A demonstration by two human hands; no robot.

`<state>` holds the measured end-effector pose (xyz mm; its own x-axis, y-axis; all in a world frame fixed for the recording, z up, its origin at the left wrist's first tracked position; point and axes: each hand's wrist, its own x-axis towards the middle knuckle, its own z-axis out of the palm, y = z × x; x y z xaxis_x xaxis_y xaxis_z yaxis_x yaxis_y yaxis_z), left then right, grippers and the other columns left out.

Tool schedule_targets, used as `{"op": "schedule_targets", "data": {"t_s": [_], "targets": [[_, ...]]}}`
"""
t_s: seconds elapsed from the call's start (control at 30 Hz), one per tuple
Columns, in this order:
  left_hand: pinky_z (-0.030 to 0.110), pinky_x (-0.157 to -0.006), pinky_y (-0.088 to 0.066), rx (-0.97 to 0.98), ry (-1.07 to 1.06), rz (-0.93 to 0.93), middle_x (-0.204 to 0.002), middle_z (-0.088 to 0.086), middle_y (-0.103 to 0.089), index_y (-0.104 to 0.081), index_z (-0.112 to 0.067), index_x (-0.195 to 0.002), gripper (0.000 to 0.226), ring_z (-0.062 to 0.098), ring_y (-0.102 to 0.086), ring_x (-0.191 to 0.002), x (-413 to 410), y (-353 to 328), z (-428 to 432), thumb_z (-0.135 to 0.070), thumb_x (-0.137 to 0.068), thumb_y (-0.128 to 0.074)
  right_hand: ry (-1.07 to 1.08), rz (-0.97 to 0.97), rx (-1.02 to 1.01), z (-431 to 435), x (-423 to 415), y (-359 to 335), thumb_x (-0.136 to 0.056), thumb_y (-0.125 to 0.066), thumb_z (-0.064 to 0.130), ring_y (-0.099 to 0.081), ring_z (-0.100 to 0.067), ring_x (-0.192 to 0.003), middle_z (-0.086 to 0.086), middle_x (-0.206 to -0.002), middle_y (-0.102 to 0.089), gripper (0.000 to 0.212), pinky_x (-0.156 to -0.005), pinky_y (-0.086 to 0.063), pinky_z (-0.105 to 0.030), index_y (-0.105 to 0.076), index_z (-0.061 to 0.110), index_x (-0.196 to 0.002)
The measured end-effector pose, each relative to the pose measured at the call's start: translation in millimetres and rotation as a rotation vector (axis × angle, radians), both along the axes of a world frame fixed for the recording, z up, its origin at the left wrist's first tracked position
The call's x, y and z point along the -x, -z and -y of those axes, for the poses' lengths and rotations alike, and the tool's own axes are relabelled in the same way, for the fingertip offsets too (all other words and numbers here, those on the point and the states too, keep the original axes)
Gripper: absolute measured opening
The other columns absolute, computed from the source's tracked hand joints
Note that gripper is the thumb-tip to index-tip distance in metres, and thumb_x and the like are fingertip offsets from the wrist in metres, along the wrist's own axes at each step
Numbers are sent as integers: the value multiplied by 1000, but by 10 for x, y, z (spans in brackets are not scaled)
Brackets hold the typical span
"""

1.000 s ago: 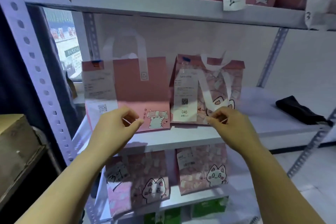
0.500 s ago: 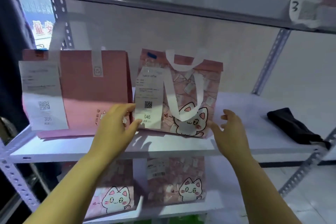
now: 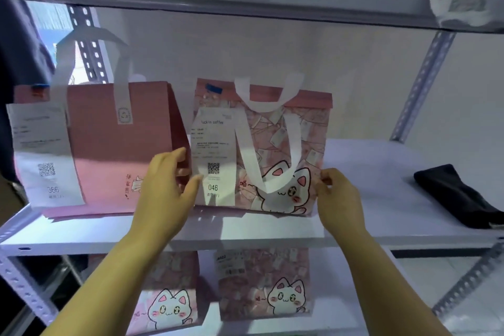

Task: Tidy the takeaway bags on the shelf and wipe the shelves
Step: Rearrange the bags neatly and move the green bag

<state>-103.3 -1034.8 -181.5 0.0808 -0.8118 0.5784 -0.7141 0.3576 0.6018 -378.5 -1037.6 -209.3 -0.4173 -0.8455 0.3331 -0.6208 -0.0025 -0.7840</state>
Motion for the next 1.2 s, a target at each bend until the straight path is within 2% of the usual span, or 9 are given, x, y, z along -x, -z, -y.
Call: {"op": "schedule_targets", "data": {"t_s": [0.13,0.27,0.4,0.5,0.6,0.7,0.9,1.07,1.2], "targets": [[23,-68,-43,19,26,59,-96,-3,-52,-58,-10,-112,30,4,-53,-73,100,0,143,-20,-85,-64,81,44,15,-26,135,38,-94,-49,20,-52,-3,-69,13,-80,-56,9,-57,-38,-25,-56,22,-96],[16,-61,-39,-19,121,37,-92,-5,-66,-65,-17,-104,19,8,-58,-73,242,5,243,-17,-86,-61,152,82,16,-106,301,20,-93,-50,18,-60,-16,-73,5,-88,-63,13,-64,-48,-32,-60,19,-102],[5,-59,-41,-76,224,-23,-81,-18,-63,-65,-24,-94,12,-5,-59,-74,466,-6,290,-16,-85,-63,253,69,22,-188,549,15,-94,-49,22,-61,-15,-76,5,-92,-63,16,-58,-43,-25,-61,19,-105],[8,-61,-44,-113,299,-57,-81,-18,-65,-61,-28,-87,13,-3,-61,-73,675,4,315,-14,-85,-63,309,70,41,-251,743,7,-94,-49,24,-60,-16,-77,5,-90,-63,17,-55,-39,-21,-61,17,-105],[26,-66,-54,-135,349,-109,-85,-14,-68,-63,-26,-88,13,3,-64,-75,906,22,341,-14,-86,-63,351,81,56,-308,938,-16,-94,-50,25,-61,-14,-80,5,-92,-65,16,-61,-44,-24,-61,19,-104],[32,-69,-55,-143,377,-127,-86,-17,-67,-62,-29,-89,14,4,-64,-76,1158,38,343,-15,-86,-63,365,80,71,-360,1172,-28,-93,-51,25,-60,-12,-81,5,-94,-66,17,-63,-44,-26,-62,18,-104],[20,-62,-51,-167,387,-156,-86,-27,-65,-56,-44,-81,23,-6,-63,-73,1632,51,303,-23,-86,-63,302,108,75,-377,1673,-29,-93,-51,24,-62,-11,-86,4,-100,-67,25,-57,-41,-16,-61,18,-115],[13,-60,-49,-151,374,-225,-86,-32,-65,-58,-45,-86,22,-6,-63,-78,2077,118,185,-23,-87,-61,194,109,97,-379,2086,-3,-91,-53,22,-64,-2,-83,9,-96,-70,24,-62,-45,-17,-62,22,-113],[16,-65,-51,-139,348,-286,-91,-27,-66,-60,-41,-94,21,-5,-63,-81,2372,182,140,-21,-87,-61,149,131,116,-395,2342,9,-90,-57,25,-61,3,-82,13,-94,-67,25,-65,-46,-17,-60,23,-115]]}}
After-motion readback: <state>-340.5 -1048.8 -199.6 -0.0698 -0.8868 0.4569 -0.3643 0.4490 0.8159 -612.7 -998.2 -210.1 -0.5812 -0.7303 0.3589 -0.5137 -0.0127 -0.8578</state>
